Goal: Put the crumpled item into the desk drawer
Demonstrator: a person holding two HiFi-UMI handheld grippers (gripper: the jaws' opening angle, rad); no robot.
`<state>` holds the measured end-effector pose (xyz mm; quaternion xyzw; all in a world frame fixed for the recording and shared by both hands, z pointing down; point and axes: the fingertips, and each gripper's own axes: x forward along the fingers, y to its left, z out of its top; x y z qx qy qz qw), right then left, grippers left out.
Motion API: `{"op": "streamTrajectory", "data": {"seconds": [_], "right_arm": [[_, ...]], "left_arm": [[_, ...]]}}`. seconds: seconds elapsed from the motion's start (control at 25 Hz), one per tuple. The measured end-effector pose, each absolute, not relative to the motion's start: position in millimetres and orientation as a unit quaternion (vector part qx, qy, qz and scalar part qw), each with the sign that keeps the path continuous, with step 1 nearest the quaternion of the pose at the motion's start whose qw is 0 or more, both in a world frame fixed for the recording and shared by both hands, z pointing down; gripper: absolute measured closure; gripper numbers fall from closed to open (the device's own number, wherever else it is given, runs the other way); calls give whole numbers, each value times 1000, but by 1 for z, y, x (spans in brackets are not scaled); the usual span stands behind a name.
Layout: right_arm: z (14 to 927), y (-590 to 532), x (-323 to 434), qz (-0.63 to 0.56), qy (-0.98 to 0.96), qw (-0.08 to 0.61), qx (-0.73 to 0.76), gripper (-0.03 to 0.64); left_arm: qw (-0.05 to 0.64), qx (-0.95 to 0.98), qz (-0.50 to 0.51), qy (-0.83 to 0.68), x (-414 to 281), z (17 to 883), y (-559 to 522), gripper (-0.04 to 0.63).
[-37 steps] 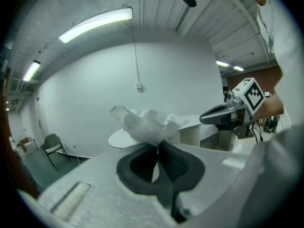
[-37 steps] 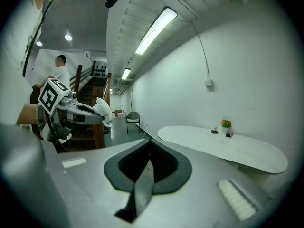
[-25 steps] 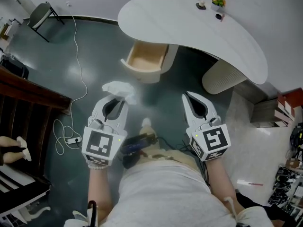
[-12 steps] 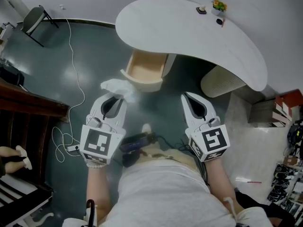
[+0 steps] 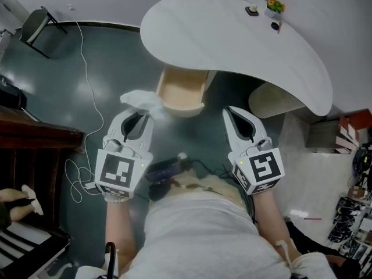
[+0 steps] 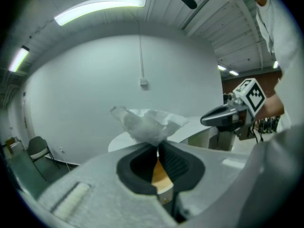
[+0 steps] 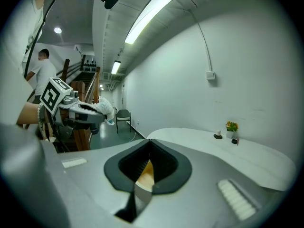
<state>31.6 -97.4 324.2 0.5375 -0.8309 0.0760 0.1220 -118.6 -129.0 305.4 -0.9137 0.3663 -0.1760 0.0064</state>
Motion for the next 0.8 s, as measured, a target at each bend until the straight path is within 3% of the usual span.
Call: {"op": "streamTrajectory", "data": {"seconds": [0.8], "right_arm": [[335,-117,33,91,-818,128,553,612]], "left_arm": [[-9,-921,-202,333,-111,334,-157,588]]}}
